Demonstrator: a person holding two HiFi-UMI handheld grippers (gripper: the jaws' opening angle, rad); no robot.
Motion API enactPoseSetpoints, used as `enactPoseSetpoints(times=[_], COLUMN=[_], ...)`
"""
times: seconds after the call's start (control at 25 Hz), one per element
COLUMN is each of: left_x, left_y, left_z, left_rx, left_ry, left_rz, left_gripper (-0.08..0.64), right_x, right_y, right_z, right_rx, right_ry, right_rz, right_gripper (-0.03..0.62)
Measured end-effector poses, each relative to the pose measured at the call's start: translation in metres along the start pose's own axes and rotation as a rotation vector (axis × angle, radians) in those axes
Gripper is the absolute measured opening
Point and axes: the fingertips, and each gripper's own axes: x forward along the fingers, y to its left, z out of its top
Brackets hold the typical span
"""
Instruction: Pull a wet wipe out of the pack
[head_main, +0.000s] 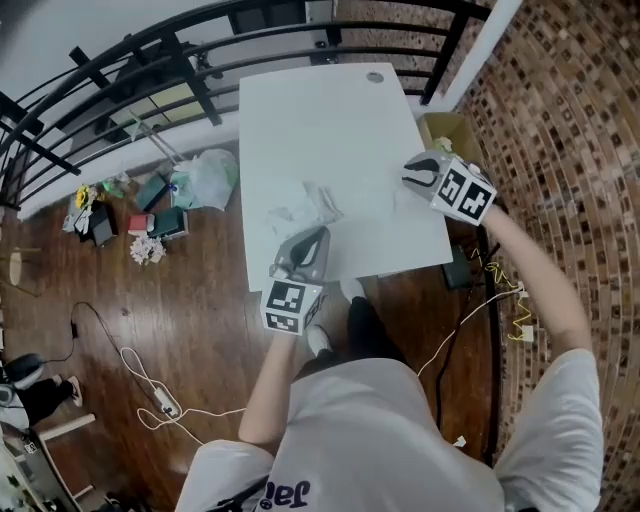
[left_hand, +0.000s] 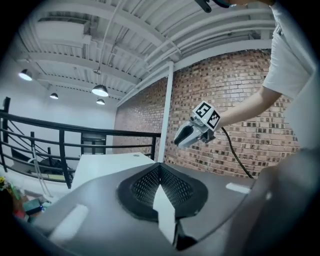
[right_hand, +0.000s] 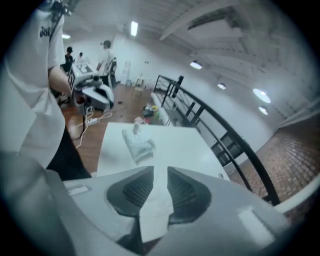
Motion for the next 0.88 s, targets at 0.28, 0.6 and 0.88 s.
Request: enactPoseSetpoints(times=[0.28,0.6,0.88], left_x=[-0.072,-0.122,-0.159], left_y=[-0.006,-0.049,-0.139], left_z=[0.049,0.070,0.086], left_rx=[0.056,0.065,0.091], left_ry=[-0.134,-0.193,-0.282], left_rz=[0.070,0.168,0.313], left_gripper=[0.017,0.017,0.017], right_x=[-0.065,-0.104,-0.167], right_y=[0.097,0.186,0.245], right_z=[0.088,0.135,0.102], right_rx=[0.325,0.602,0.602], right_ry=[-0.474,-0.779,-0.811], right_rz=[-0.221,-0.222,-0.236], right_gripper=[-0.003,-0.008,-0.008])
